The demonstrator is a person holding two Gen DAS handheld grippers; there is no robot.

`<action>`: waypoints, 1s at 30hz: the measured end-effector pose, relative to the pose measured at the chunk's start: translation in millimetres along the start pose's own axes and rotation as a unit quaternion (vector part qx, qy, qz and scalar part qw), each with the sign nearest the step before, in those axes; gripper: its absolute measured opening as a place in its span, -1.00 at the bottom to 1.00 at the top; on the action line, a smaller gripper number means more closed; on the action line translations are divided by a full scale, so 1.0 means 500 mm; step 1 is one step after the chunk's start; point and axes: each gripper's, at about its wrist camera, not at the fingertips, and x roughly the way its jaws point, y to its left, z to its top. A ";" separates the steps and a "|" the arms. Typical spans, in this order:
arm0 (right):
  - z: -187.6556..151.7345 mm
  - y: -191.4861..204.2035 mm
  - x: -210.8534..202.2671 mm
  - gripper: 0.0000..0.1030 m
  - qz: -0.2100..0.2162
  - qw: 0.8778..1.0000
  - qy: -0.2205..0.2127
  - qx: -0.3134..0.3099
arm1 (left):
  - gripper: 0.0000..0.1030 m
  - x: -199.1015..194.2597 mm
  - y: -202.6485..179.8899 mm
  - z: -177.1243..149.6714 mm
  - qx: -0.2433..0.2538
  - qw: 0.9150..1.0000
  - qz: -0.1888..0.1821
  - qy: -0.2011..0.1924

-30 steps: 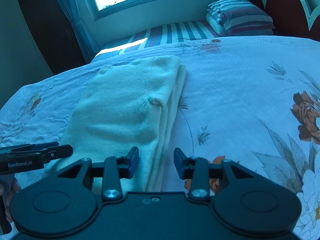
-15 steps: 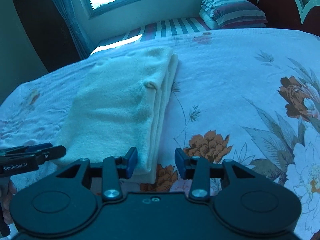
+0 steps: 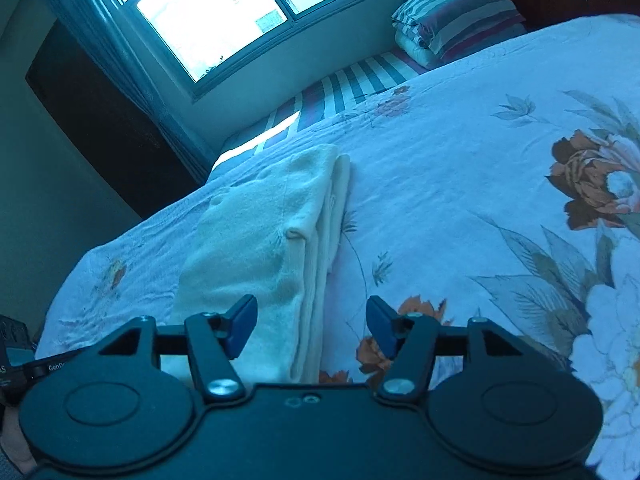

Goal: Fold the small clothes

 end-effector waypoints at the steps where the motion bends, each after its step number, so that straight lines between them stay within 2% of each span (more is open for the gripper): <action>1: 0.010 -0.008 0.015 0.16 0.006 1.000 0.003 0.006 | 0.15 0.017 0.016 0.011 -0.018 1.000 -0.017 0.007; 5: 0.049 -0.046 0.086 0.16 0.054 0.997 0.020 0.041 | 0.15 0.067 0.066 0.045 -0.058 0.997 -0.033 0.030; 10: 0.075 -0.069 0.144 0.18 0.075 0.995 0.034 0.050 | 0.15 0.113 0.102 0.070 -0.091 0.992 -0.080 0.044; 14: 0.081 -0.087 0.176 0.18 0.095 0.992 0.048 0.064 | 0.15 0.140 0.115 0.083 -0.098 0.990 -0.093 0.040; 18: 0.087 -0.100 0.195 0.18 0.121 0.988 0.056 0.072 | 0.15 0.162 0.121 0.102 -0.097 0.989 -0.103 0.038; 30: 0.105 -0.073 0.237 0.22 0.151 0.985 0.078 0.036 | 0.15 0.200 0.109 0.138 -0.059 0.988 -0.126 0.063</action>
